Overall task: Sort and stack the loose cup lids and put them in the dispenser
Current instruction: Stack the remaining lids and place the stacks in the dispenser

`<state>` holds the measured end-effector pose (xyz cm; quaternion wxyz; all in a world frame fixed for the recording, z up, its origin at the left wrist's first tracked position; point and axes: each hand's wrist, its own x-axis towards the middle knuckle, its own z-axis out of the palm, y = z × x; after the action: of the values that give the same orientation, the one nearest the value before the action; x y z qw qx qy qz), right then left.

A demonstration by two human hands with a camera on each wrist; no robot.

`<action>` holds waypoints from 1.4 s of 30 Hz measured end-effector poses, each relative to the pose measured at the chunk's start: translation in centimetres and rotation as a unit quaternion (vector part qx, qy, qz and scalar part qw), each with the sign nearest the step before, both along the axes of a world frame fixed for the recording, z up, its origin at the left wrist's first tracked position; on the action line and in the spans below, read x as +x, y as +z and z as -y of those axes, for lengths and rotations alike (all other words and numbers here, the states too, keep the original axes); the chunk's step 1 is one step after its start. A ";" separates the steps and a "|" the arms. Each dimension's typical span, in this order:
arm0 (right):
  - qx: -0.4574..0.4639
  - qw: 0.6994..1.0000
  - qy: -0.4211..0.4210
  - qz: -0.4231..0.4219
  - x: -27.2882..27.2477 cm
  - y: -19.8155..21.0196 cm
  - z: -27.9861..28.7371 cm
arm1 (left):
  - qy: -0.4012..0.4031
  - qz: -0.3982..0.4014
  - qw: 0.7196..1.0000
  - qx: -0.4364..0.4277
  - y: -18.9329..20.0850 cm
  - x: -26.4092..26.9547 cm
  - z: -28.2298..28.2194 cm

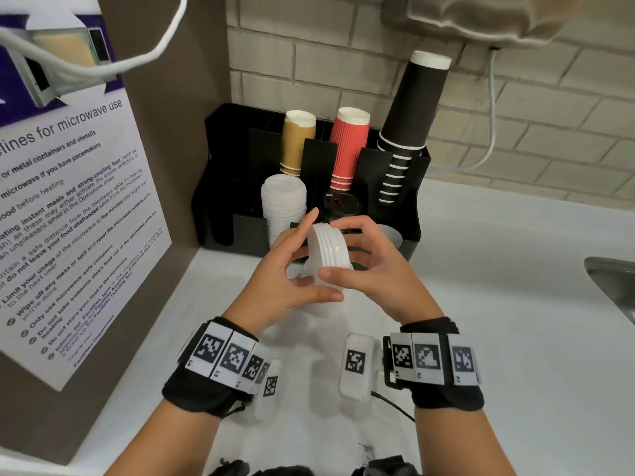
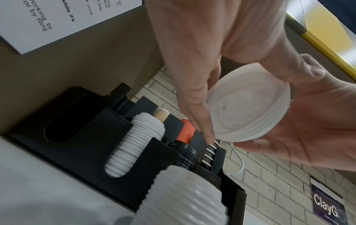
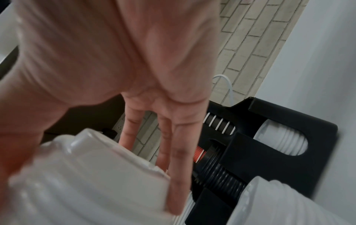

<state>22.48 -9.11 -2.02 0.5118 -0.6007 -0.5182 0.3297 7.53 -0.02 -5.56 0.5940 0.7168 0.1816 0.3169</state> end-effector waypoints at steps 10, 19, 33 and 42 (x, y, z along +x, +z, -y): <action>0.136 0.979 -0.149 0.039 9.2 3.1 -2.0 | 0.105 0.032 0.994 -0.008 -0.1 -2.4 -2.0; -0.122 0.908 -0.067 0.396 15.2 0.2 -6.6 | 0.159 0.043 0.986 -0.027 -1.4 -3.6 -3.2; -0.285 0.805 0.016 0.519 13.8 -1.5 -9.1 | 0.163 0.025 0.986 -0.002 -1.8 -3.2 -3.5; -0.253 0.776 -0.037 0.576 12.5 -3.7 -7.6 | 0.146 0.025 0.989 0.011 -2.2 -2.9 -3.8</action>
<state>35.03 -1.51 -5.75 -0.0409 -0.8052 -0.5912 0.0218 4.66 3.76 -7.77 0.5377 0.6808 0.2665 0.4199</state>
